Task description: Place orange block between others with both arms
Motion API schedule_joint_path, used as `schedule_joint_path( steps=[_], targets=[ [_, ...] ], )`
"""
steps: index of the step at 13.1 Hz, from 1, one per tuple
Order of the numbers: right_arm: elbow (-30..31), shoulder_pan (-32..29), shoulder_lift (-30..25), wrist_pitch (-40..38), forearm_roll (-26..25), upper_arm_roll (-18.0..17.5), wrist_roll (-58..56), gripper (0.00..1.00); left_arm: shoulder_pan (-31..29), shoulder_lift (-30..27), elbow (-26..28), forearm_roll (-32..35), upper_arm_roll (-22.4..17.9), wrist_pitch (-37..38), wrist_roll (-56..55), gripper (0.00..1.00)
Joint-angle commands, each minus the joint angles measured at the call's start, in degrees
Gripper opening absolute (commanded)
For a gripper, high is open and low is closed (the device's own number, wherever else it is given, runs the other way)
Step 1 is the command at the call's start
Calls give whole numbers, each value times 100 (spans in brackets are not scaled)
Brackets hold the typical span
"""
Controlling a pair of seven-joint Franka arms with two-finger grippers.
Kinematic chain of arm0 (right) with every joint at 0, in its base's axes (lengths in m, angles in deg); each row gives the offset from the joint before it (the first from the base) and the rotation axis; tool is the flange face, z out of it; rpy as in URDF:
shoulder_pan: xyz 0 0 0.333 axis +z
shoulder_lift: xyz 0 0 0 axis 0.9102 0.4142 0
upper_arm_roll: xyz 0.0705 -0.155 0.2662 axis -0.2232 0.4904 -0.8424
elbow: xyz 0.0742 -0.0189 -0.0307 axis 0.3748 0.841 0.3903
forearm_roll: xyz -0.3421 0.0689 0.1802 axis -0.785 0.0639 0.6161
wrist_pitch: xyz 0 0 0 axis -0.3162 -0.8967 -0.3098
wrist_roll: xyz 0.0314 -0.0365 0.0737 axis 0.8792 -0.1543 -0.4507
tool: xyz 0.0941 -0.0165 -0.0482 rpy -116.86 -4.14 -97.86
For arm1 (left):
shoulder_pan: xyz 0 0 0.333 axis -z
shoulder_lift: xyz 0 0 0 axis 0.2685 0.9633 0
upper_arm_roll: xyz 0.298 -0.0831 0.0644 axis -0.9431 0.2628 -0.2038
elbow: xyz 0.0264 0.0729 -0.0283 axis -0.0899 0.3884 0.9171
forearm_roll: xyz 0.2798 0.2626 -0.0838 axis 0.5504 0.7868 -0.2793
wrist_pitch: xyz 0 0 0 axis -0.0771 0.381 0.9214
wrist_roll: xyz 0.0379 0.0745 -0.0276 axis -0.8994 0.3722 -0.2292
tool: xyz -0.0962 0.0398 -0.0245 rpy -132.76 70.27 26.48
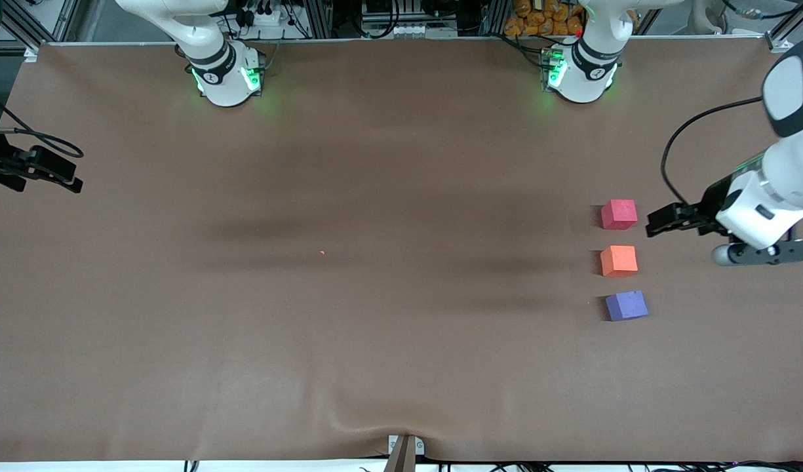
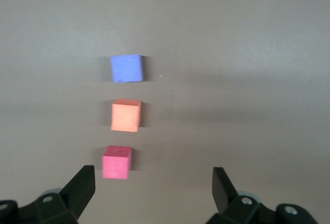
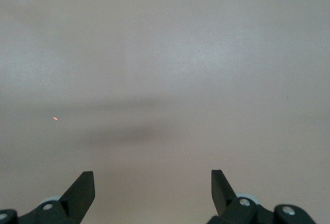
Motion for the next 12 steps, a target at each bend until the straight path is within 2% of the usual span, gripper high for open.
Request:
schedule_joint_path(
  steps=[1,8,12],
  targets=[
    [16,107,-2,31,-49,18,65,100,48,-18,-385,314,102,405,-50,100],
    [24,124,-2,31,-49,18,57,100,40,-483,-385,244,120,652,-68,100],
    [24,116,-2,31,-49,18,66,100,4,-1010,-254,130,244,881,-77,100]
  ],
)
